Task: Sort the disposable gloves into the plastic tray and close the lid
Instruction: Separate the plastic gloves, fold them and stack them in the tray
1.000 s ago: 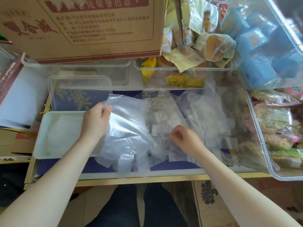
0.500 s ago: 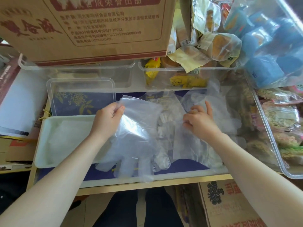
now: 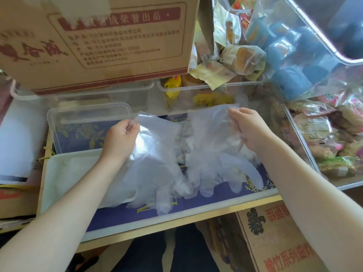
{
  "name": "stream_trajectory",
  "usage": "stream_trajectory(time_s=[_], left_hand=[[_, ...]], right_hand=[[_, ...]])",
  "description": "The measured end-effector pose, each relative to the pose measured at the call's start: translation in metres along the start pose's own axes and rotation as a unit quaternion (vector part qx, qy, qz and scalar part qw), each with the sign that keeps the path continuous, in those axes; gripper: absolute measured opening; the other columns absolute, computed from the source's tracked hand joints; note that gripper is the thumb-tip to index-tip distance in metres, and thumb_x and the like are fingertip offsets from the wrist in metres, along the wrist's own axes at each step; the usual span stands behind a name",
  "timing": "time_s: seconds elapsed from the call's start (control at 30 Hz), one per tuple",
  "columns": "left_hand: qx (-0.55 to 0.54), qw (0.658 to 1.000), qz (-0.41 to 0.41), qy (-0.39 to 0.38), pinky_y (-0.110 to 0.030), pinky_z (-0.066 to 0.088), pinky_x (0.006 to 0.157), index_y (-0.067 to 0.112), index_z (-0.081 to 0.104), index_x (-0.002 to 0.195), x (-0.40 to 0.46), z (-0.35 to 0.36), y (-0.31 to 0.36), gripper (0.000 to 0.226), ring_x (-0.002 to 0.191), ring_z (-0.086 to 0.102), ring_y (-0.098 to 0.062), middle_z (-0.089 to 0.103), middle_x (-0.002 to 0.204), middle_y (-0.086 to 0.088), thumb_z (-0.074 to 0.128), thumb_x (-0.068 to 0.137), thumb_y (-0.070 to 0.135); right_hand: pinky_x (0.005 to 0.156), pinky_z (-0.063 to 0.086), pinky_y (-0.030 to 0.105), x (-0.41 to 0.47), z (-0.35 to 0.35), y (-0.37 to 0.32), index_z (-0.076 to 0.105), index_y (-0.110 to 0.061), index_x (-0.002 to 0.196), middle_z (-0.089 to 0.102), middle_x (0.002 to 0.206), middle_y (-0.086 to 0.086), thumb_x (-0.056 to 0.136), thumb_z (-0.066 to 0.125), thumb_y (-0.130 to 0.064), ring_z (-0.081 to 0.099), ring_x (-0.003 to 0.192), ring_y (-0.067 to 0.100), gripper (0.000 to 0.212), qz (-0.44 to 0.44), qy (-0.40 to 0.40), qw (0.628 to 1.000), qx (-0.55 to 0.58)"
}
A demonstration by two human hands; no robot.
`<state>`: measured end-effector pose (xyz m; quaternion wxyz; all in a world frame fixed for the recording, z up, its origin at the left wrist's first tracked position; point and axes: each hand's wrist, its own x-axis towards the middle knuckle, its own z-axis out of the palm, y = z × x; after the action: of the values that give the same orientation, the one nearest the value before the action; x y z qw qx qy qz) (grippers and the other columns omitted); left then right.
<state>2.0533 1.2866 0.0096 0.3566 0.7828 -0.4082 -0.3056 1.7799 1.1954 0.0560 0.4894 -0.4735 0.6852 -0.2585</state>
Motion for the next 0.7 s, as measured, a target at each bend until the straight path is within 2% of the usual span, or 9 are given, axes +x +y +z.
stream_trajectory(time_s=[0.07,0.13,0.2,0.27,0.33,0.4,0.5,0.6,0.7], left_hand=[[0.009,1.0,-0.006,0.019,-0.021,0.028,0.05,-0.007,0.054,0.083,0.002,-0.002,0.001,0.033,0.066,0.038,-0.019,0.045,0.069,-0.008,0.049,0.092,0.024],[-0.014,0.999,-0.005,0.037,-0.026,0.029,0.052,-0.006,0.054,0.084,0.002,-0.003,0.002,0.032,0.064,0.037,-0.019,0.044,0.067,-0.007,0.047,0.093,0.024],[-0.05,0.998,0.002,0.042,-0.027,0.03,0.054,-0.002,0.056,0.085,0.001,-0.003,0.005,0.029,0.067,0.041,-0.018,0.047,0.071,-0.007,0.046,0.094,0.024],[-0.086,0.996,0.014,0.035,-0.018,0.032,0.053,0.009,0.058,0.082,-0.002,-0.002,0.012,0.022,0.07,0.045,-0.015,0.053,0.076,-0.006,0.046,0.094,0.022],[-0.139,0.99,0.023,0.029,-0.016,0.034,0.055,0.023,0.057,0.075,-0.007,0.0,0.023,0.021,0.067,0.045,-0.011,0.055,0.073,0.0,0.047,0.094,0.021],[-0.182,0.982,0.029,0.031,-0.022,0.035,0.056,0.026,0.056,0.072,-0.012,0.002,0.035,0.023,0.059,0.043,-0.006,0.052,0.063,0.01,0.048,0.094,0.021],[-0.182,0.982,0.052,0.011,-0.024,0.033,0.052,0.021,0.063,0.084,-0.024,0.01,0.048,0.018,0.048,0.038,-0.004,0.046,0.051,0.011,0.048,0.095,0.021],[-0.169,0.983,0.068,-0.037,-0.026,0.039,0.06,0.015,0.067,0.1,-0.038,0.02,0.054,0.022,0.055,0.046,0.0,0.053,0.059,0.013,0.046,0.097,0.022],[-0.202,0.974,0.065,-0.085,-0.035,0.049,0.077,0.017,0.069,0.092,-0.047,0.022,0.054,0.024,0.073,0.059,-0.008,0.068,0.077,0.008,0.046,0.095,0.025]], right_hand=[[0.042,0.031,0.026,-0.007,-0.001,-0.003,0.048,-0.017,0.072,0.045,0.054,-0.003,0.092,0.055,-0.027,0.039,0.042,0.012,0.024,0.006,-0.008,0.998,0.056],[0.043,0.041,0.024,-0.016,-0.002,-0.008,0.051,-0.014,0.075,0.049,0.058,0.001,0.093,0.055,-0.023,0.043,0.042,0.01,0.021,-0.001,-0.009,0.997,0.08],[0.048,0.037,0.023,-0.026,-0.002,-0.015,0.054,-0.013,0.079,0.052,0.069,0.009,0.094,0.054,-0.021,0.045,0.051,0.013,0.016,-0.002,-0.023,0.996,0.085],[0.047,0.029,0.022,-0.038,-0.002,-0.025,0.053,-0.013,0.082,0.048,0.076,0.015,0.094,0.05,-0.018,0.04,0.049,0.013,0.014,-0.01,-0.027,0.997,0.073],[0.04,0.026,0.018,-0.049,-0.001,-0.033,0.052,-0.012,0.069,0.048,0.067,0.012,0.095,0.046,-0.019,0.034,0.042,0.01,0.027,-0.047,0.01,0.999,0.02],[0.04,0.031,0.015,-0.062,0.005,-0.042,0.052,-0.014,0.055,0.05,0.049,-0.001,0.095,0.045,-0.023,0.038,0.037,0.008,0.042,-0.083,0.058,0.994,-0.028],[0.04,0.036,0.012,-0.08,0.028,-0.045,0.055,-0.013,0.06,0.052,0.044,-0.01,0.098,0.04,-0.027,0.05,0.041,0.003,0.043,-0.05,0.014,0.999,0.005],[0.042,0.044,0.019,-0.095,0.059,-0.039,0.054,-0.01,0.067,0.055,0.058,-0.001,0.1,0.039,-0.027,0.056,0.055,0.012,0.04,-0.014,-0.039,0.997,0.071],[0.051,0.053,0.03,-0.106,0.084,-0.03,0.056,-0.01,0.067,0.057,0.063,0.004,0.099,0.04,-0.025,0.059,0.063,0.018,0.039,-0.024,-0.045,0.995,0.086]])
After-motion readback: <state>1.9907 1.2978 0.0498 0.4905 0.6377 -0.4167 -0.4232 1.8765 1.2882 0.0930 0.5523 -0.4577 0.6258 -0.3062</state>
